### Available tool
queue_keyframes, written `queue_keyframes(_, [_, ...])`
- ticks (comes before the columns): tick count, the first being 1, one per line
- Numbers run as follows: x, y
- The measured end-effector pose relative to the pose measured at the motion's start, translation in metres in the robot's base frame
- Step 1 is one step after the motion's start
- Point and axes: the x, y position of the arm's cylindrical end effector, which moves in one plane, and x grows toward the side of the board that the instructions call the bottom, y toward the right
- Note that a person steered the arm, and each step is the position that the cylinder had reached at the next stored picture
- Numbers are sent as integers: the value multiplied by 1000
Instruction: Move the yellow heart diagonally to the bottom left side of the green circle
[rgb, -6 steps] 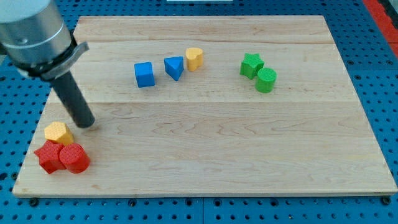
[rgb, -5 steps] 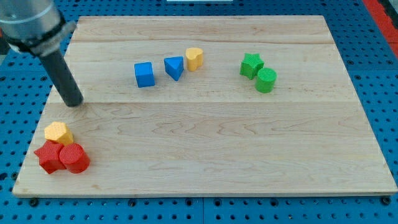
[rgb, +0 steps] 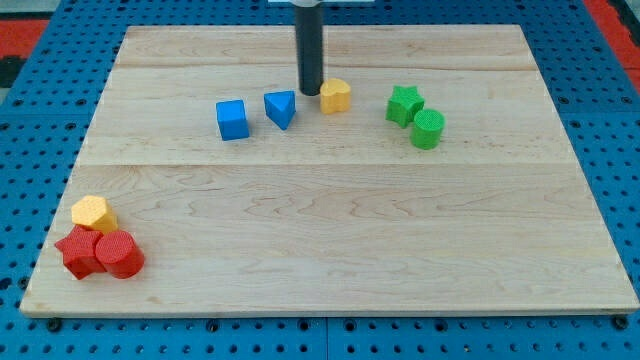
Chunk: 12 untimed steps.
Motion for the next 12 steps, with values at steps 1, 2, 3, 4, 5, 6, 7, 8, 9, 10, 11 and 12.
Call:
queue_keyframes(1, [13, 30])
queue_keyframes(2, [57, 34])
queue_keyframes(3, [59, 34])
queue_keyframes(4, [23, 34])
queue_keyframes(5, [28, 50])
queue_keyframes(6, [84, 59])
queue_keyframes(7, [142, 59])
queue_keyframes(8, [132, 54])
queue_keyframes(9, [103, 47])
queue_keyframes(10, [92, 58])
queue_keyframes(11, [97, 101])
queue_keyframes(12, [134, 112])
